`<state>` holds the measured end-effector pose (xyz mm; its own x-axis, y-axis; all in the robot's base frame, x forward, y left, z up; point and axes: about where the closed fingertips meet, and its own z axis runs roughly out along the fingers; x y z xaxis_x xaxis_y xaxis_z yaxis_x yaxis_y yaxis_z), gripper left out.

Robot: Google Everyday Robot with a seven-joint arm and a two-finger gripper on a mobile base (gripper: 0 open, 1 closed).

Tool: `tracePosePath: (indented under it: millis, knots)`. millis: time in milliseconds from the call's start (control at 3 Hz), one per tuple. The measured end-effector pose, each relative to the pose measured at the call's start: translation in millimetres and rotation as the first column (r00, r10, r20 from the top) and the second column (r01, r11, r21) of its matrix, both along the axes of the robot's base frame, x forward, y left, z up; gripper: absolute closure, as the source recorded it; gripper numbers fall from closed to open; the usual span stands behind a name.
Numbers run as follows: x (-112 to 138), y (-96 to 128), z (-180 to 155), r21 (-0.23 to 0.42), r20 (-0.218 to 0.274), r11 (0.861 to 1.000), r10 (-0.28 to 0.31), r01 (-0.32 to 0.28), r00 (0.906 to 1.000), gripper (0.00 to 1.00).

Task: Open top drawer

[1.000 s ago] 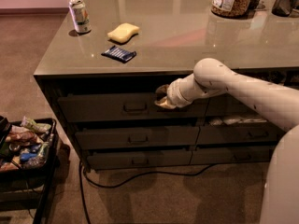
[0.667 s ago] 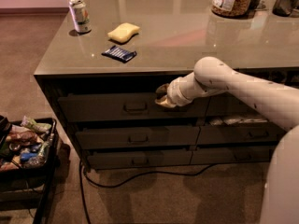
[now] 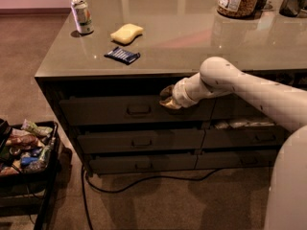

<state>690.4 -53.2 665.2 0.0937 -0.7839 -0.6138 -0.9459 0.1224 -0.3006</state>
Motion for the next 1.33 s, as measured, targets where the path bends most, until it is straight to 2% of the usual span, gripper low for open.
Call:
tracePosePath:
  millis: [1333]
  knots:
    - [2.9, -1.6, 3.2, 0.001, -0.004, 1.000, -0.010, 0.010, 0.9999, 1.00]
